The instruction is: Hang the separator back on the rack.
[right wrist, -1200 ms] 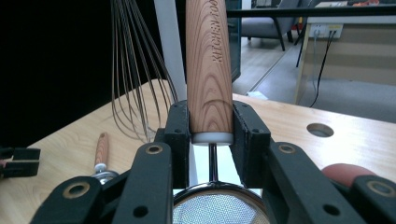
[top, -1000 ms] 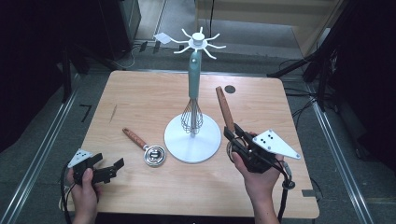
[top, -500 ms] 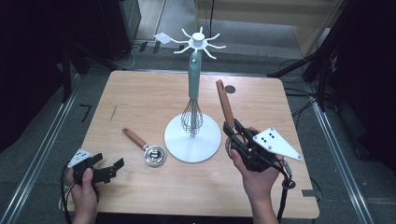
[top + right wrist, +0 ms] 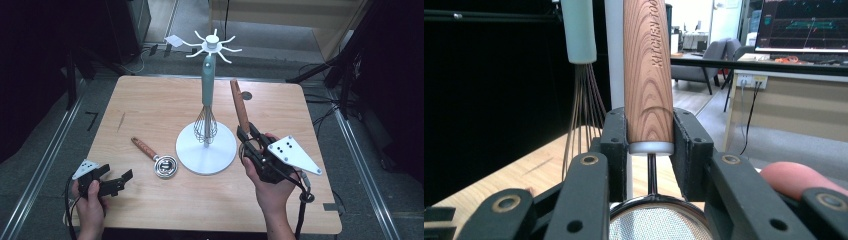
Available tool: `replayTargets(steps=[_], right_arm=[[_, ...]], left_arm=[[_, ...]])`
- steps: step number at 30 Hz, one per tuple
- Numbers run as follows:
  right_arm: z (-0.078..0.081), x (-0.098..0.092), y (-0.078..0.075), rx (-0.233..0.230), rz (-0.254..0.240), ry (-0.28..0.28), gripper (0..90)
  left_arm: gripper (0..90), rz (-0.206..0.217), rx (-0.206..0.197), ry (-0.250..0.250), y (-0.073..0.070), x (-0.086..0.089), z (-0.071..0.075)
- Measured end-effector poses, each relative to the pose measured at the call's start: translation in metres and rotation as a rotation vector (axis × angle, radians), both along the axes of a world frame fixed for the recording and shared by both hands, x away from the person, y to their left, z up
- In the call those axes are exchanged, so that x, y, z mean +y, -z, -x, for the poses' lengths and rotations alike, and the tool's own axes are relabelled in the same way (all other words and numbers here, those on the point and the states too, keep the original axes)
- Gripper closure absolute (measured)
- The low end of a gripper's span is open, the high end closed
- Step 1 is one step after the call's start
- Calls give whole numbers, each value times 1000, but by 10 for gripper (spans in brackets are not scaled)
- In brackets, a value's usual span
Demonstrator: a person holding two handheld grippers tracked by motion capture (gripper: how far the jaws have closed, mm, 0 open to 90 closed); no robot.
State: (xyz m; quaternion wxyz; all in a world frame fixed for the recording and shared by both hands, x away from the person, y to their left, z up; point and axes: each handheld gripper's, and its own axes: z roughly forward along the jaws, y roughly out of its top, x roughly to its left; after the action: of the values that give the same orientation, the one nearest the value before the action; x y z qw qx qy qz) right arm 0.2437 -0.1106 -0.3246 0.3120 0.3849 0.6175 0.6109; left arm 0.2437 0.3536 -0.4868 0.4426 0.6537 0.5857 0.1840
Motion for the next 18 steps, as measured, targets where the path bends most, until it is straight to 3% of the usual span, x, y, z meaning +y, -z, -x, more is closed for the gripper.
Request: replayTargets(steps=[18], right_arm=[[1,6,-19,-69,1,31,719]], left_arm=[[0,-1,0,2,0,1,0]])
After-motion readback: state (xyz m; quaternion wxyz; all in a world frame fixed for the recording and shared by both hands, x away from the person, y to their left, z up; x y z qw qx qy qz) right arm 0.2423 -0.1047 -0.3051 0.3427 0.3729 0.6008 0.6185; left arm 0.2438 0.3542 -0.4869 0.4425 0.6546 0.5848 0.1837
